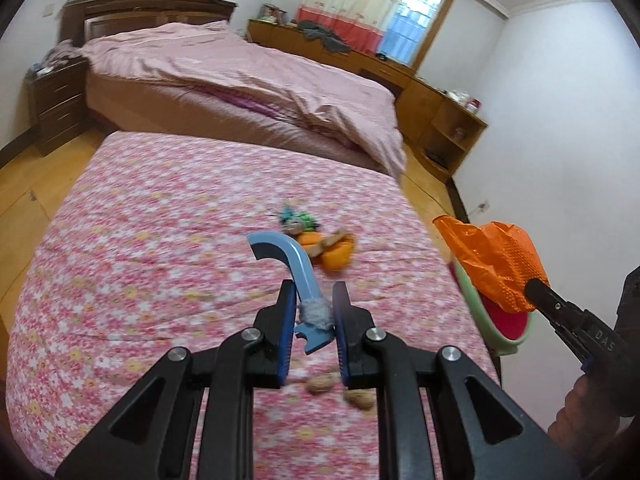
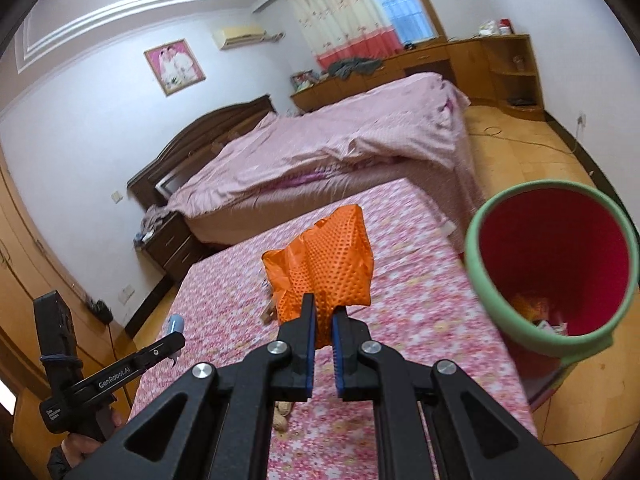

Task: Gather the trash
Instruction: 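Carry the blue hook and orange mesh bag over the red bucket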

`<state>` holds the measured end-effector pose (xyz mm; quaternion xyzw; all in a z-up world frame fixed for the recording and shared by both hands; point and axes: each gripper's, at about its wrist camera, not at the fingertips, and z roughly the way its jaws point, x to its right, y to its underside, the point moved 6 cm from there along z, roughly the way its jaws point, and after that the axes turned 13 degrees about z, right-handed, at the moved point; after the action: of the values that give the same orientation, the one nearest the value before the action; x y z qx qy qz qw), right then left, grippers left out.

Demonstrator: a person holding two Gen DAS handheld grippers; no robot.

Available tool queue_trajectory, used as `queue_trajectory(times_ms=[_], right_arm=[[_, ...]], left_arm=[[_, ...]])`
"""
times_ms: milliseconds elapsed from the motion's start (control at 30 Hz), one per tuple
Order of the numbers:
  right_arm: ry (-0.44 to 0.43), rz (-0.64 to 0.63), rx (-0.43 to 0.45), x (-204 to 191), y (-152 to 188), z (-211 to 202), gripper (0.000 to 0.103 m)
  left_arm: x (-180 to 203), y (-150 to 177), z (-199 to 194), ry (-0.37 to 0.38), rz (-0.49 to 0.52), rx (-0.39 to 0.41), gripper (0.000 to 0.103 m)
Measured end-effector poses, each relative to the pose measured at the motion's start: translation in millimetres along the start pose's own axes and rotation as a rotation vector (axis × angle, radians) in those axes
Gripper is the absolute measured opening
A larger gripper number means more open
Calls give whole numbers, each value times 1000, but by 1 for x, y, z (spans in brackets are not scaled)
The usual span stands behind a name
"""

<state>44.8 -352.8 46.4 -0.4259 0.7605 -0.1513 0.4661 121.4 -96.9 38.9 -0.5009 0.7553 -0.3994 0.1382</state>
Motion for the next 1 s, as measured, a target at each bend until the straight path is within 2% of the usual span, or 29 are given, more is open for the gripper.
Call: queue_trajectory(times_ms=[633,1000], right_arm=[[117,138,207,83,-45,-80,9],[192,202,249,140,-57,-92,9]], left_arm=[[135,-49,31,200,242,11,18],[219,-54,75,308,363,-24,18]])
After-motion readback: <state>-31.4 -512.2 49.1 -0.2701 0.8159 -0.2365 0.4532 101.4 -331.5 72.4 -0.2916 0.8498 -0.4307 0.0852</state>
